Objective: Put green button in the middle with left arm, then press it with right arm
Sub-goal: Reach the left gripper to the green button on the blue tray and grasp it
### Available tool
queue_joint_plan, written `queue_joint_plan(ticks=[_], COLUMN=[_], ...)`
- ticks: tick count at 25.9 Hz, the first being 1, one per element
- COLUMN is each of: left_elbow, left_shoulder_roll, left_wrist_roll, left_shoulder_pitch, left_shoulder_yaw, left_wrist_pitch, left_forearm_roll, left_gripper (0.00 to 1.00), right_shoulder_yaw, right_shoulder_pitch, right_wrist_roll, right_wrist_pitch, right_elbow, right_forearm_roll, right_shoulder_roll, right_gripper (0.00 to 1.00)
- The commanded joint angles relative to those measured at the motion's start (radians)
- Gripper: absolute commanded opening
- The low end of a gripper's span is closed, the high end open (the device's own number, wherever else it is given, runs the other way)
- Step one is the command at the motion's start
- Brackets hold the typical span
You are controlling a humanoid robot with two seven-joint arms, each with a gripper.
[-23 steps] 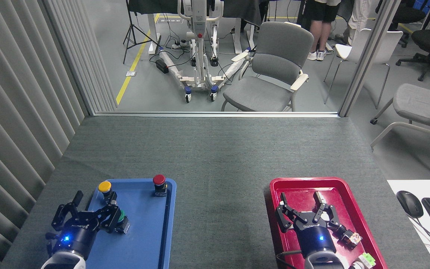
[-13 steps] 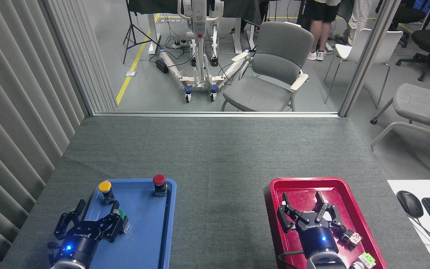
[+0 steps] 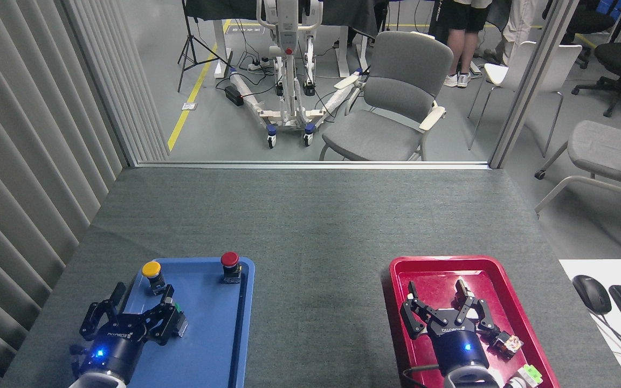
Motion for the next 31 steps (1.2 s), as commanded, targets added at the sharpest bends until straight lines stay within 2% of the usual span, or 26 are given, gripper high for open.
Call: queue_joint_plan(ticks=[1, 7, 21, 31], left_elbow=[0.0, 0.012, 0.029, 0.177], left_shoulder_roll=[0.001, 0.002, 0.024, 0.034], left_wrist_roll=[0.001, 0.003, -0.002, 0.004], left_shoulder_pitch=[-0.002, 0.005, 0.049, 0.009], left_shoulder_yaw=[-0.002, -0.003, -0.044, -0.049], left_wrist_pitch=[-0.002, -0.009, -0.129, -0.14], left_forearm_roll=[-0.002, -0.002, -0.018, -0.027], left_gripper=[1.0, 1.0, 0.99, 1.0], right_shoulder_yaw=[-0.004, -0.001, 0.007, 0.007], right_shoulder_pitch=[0.0, 0.002, 0.006, 0.011], right_wrist_roll=[0.001, 0.001, -0.001, -0.01], right_wrist_pitch=[0.003, 0.006, 0.01, -0.002], right_elbow=[0.002, 0.002, 0.002, -0.012], right_forearm_roll=[0.003, 0.003, 0.0, -0.001], right_shoulder_roll=[-0.001, 0.004, 0.005, 0.007], right_gripper=[1.0, 1.0, 1.0, 1.0])
